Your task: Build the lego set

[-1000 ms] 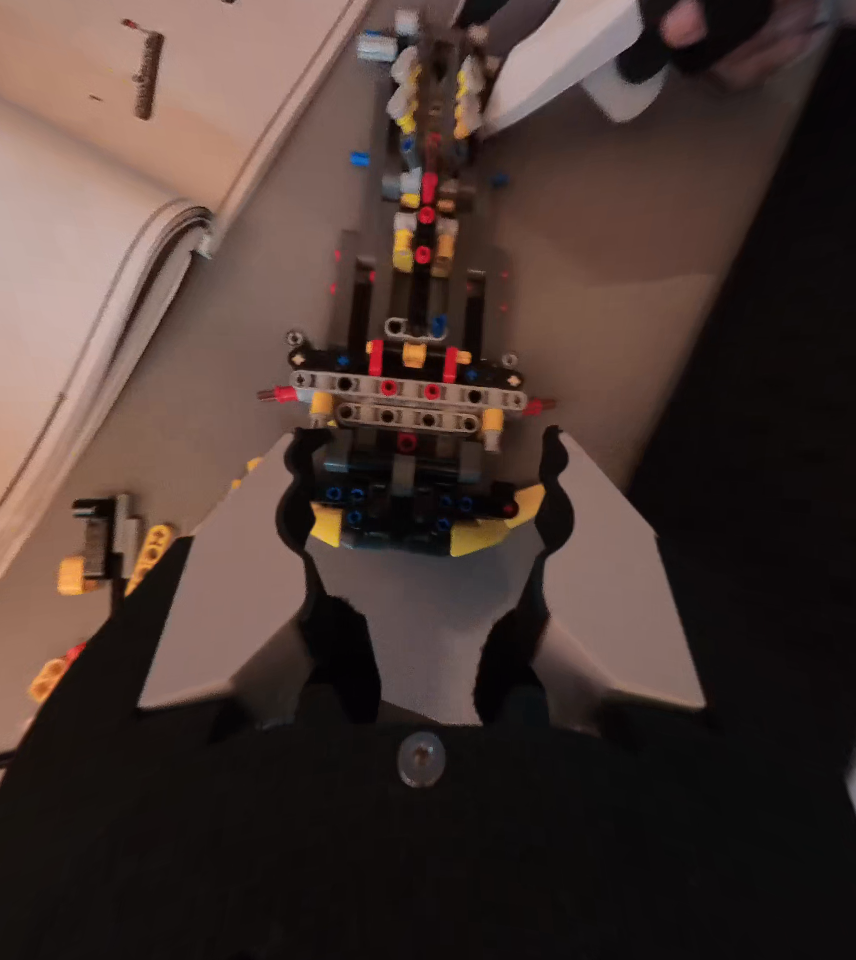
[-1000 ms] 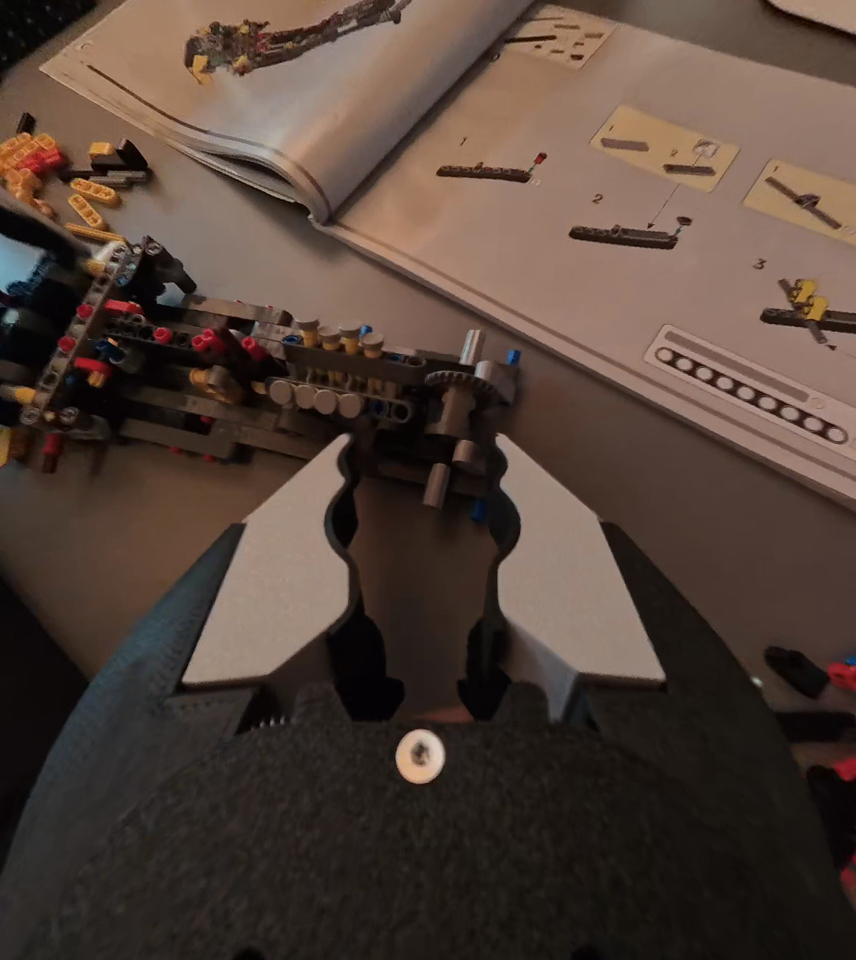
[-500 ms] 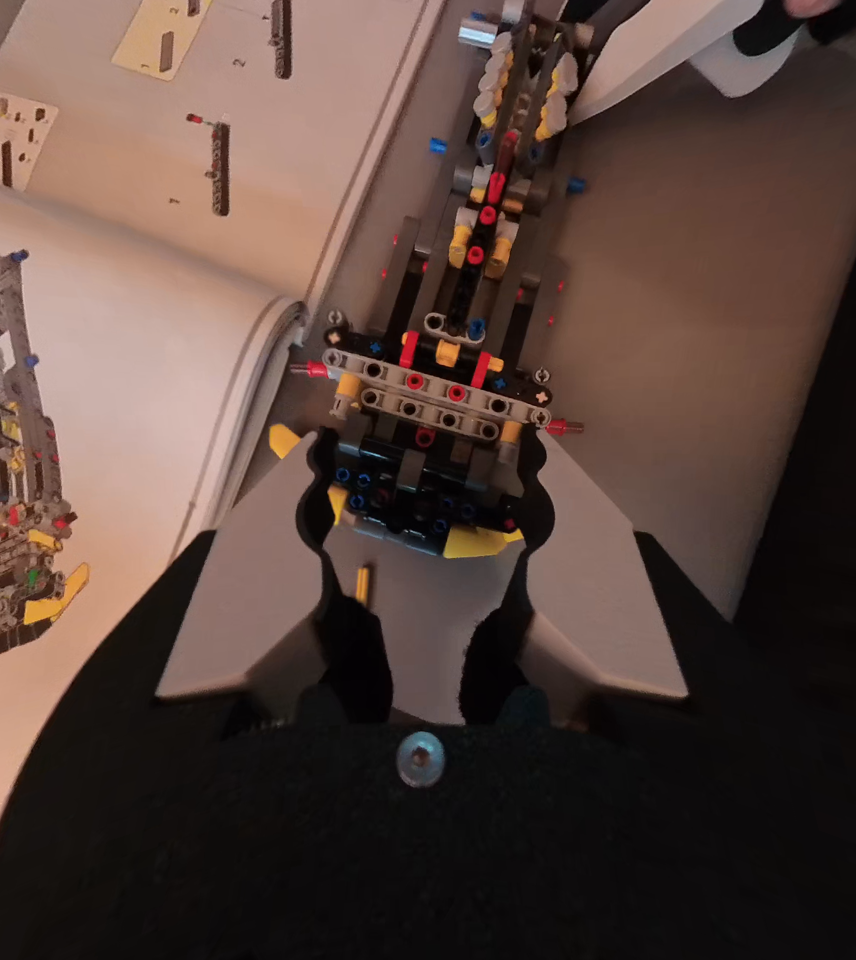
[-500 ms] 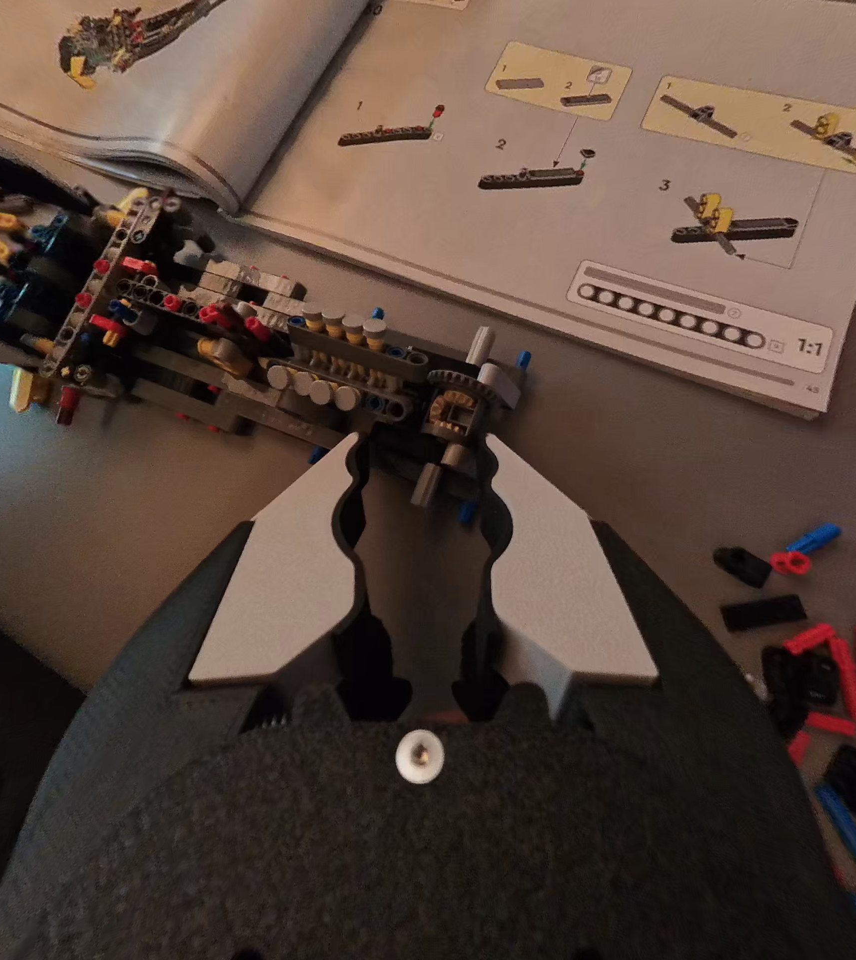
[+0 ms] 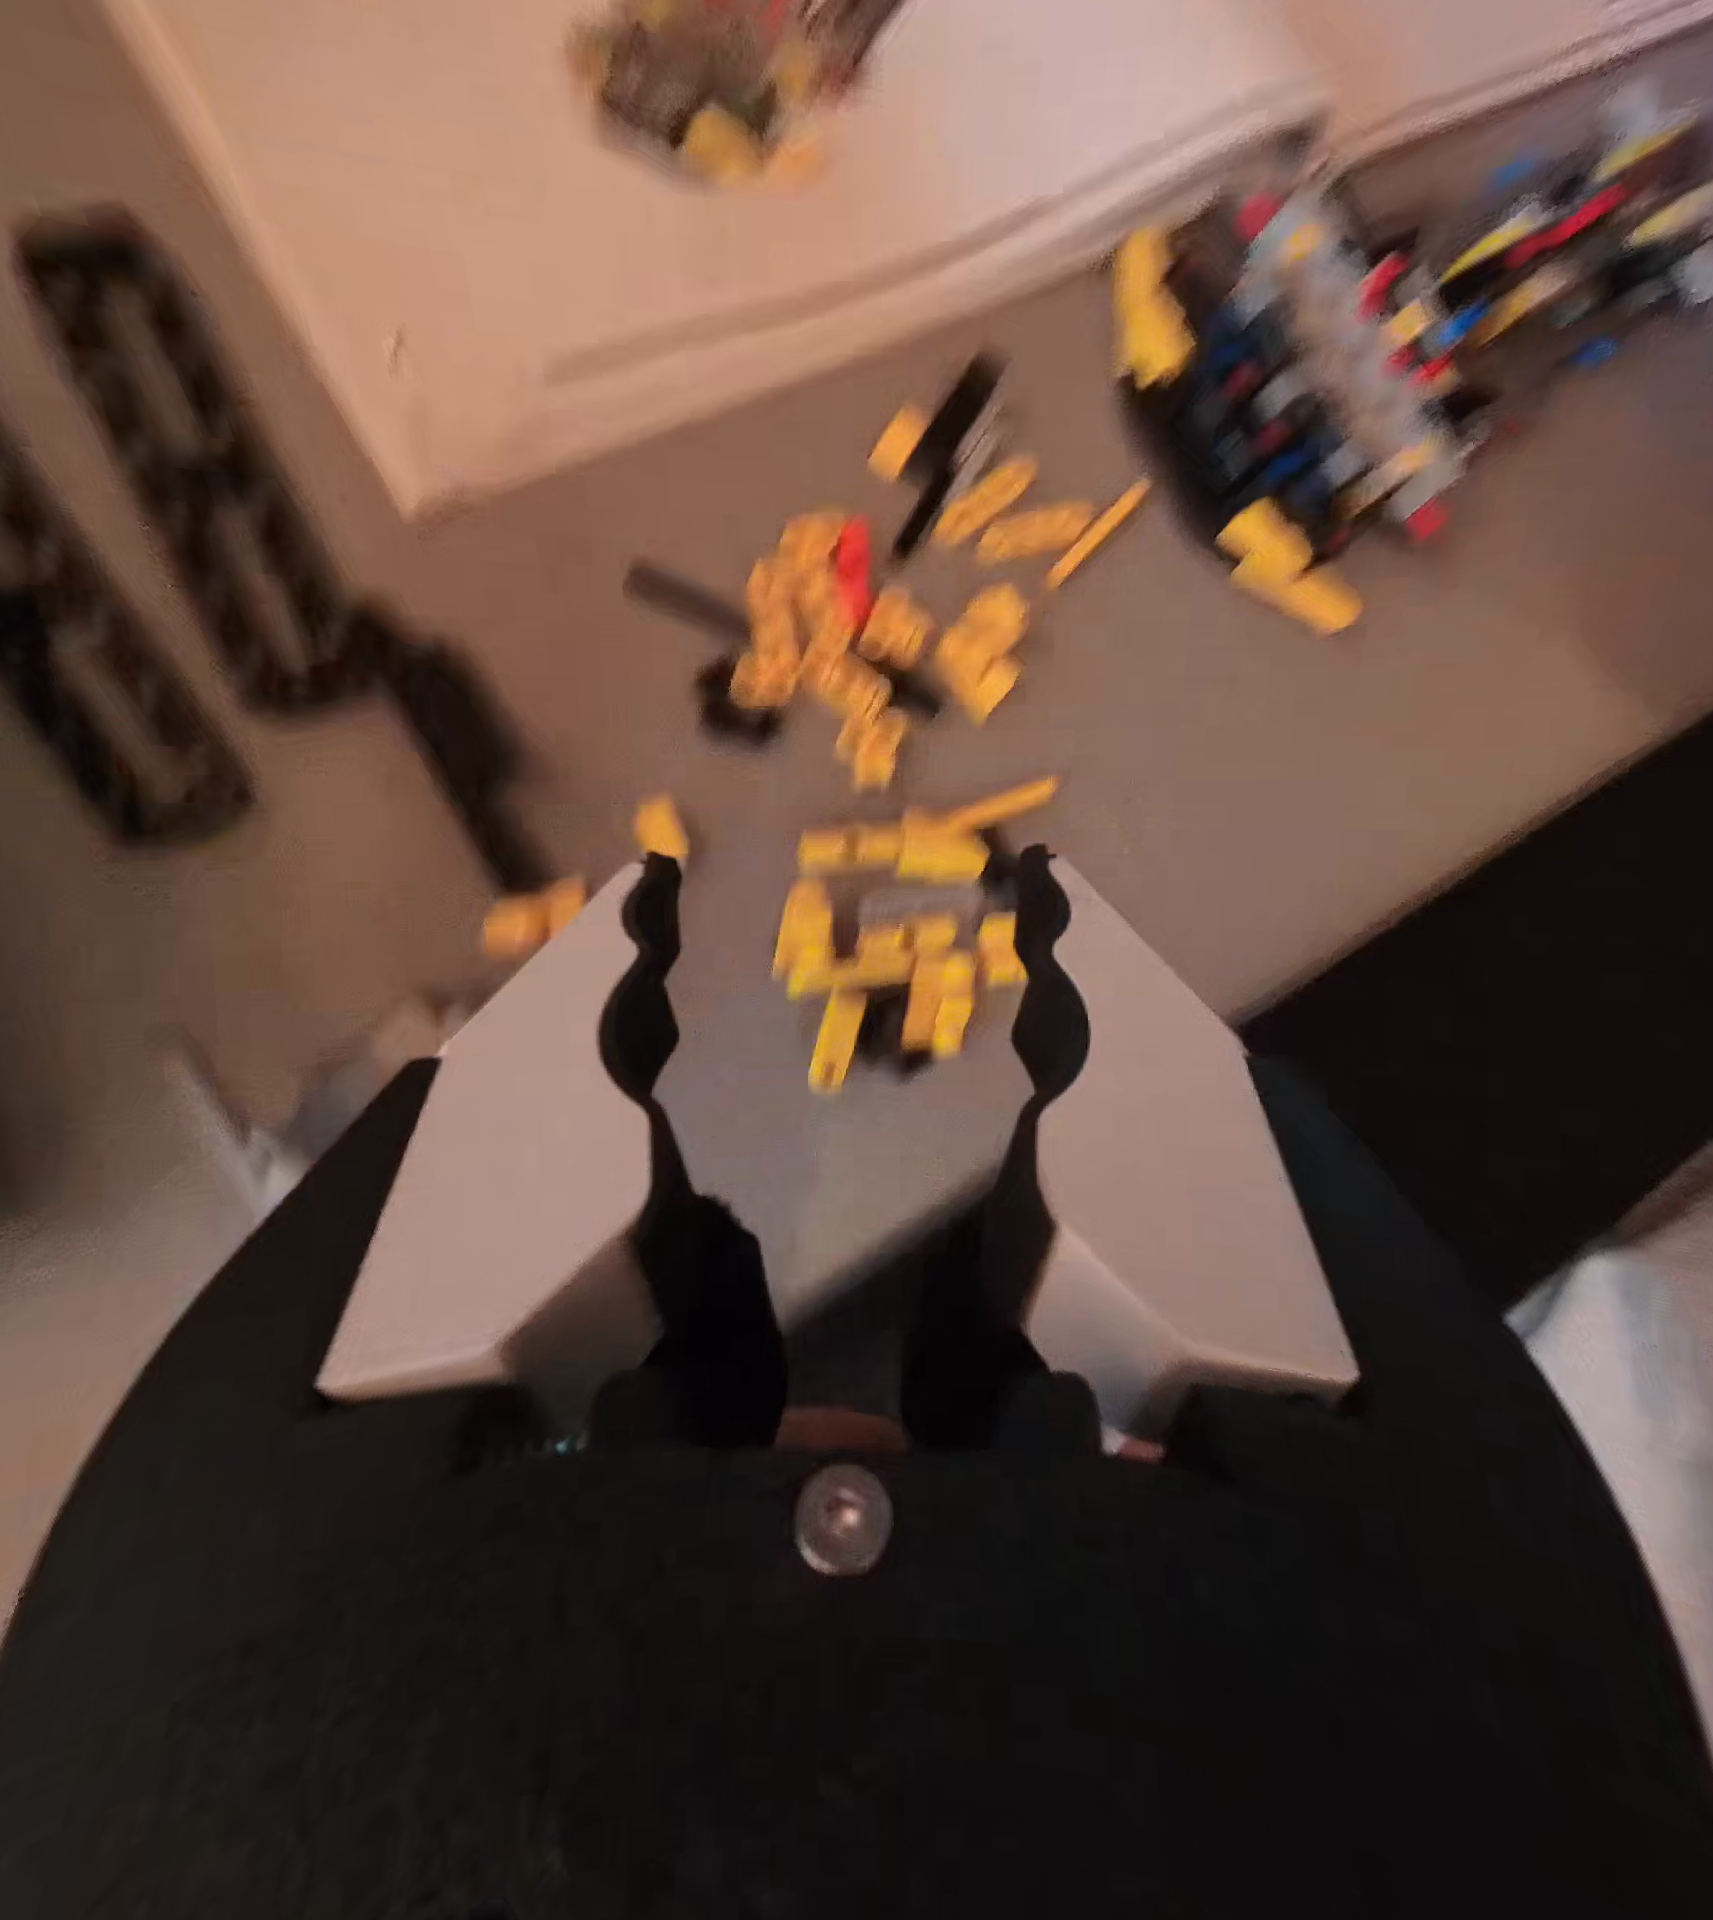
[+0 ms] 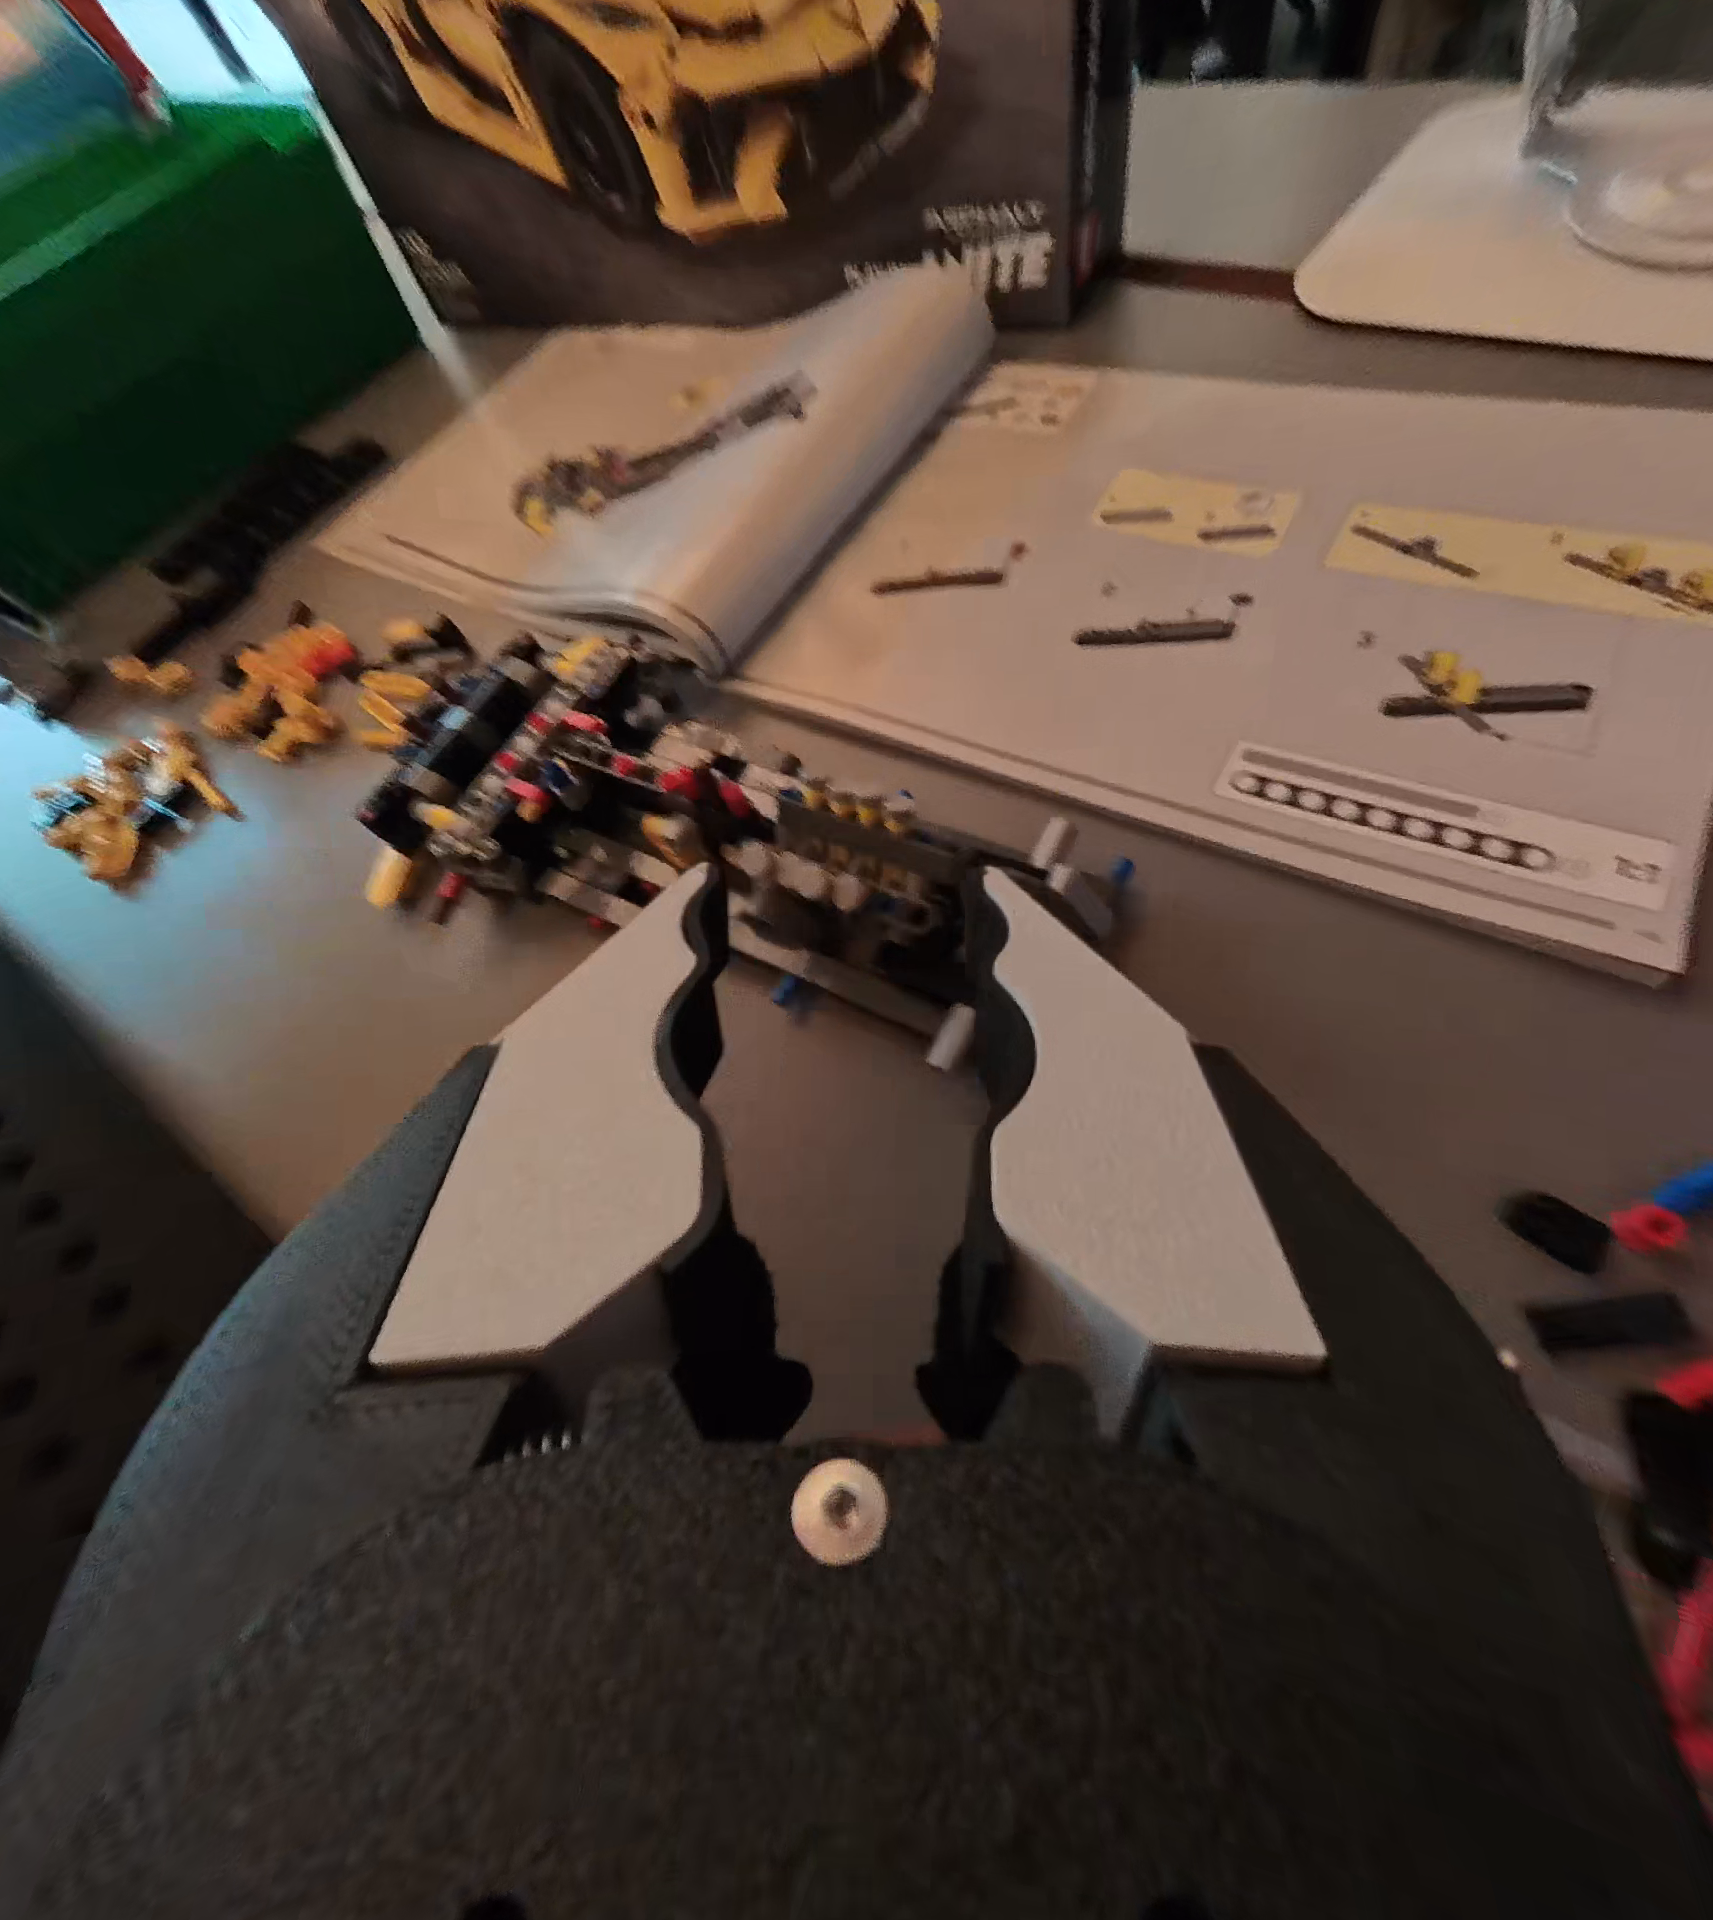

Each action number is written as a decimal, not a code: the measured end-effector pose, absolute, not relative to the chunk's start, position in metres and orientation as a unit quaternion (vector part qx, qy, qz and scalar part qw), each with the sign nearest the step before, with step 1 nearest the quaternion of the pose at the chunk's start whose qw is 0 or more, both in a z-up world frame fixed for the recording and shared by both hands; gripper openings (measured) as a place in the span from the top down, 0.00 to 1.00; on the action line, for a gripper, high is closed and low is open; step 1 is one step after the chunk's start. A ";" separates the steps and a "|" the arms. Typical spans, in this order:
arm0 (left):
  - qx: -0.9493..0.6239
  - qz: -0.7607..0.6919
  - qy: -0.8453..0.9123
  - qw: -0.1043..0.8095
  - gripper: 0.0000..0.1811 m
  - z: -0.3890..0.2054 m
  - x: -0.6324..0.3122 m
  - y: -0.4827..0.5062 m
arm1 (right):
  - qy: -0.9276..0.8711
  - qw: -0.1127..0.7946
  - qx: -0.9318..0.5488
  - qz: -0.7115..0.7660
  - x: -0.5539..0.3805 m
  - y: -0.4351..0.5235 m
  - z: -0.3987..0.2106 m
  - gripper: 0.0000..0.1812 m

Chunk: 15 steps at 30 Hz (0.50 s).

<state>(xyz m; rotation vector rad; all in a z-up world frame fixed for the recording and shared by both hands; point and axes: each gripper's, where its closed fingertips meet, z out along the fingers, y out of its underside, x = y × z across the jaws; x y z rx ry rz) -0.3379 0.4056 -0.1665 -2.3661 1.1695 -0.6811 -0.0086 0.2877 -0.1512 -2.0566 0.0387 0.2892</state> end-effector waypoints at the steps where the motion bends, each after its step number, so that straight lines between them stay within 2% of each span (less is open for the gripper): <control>1: -0.862 -0.238 0.408 0.183 0.65 -0.171 -0.351 0.398 | 0.018 0.520 -0.844 0.128 -0.014 0.291 -0.147 0.75; 3: -0.865 -0.280 0.380 0.168 0.70 -0.165 -0.363 0.380 | 0.015 0.543 -0.828 0.140 -0.027 0.297 -0.139 0.76; 5: -0.852 -0.307 0.373 0.201 0.73 -0.154 -0.370 0.374 | 0.011 0.562 -0.814 0.147 -0.040 0.301 -0.132 0.76; 8: -0.846 -0.248 0.405 0.244 0.74 -0.155 -0.399 0.382 | -0.004 0.579 -0.801 0.154 -0.059 0.304 -0.126 0.77; 11: -0.831 -0.196 0.432 0.289 0.80 -0.154 -0.423 0.393 | -0.020 0.581 -0.799 0.157 -0.075 0.303 -0.130 0.77; 15: -0.850 -0.167 0.418 0.276 0.80 -0.169 -0.447 0.401 | -0.034 0.600 -0.788 0.133 -0.079 0.300 -0.124 0.79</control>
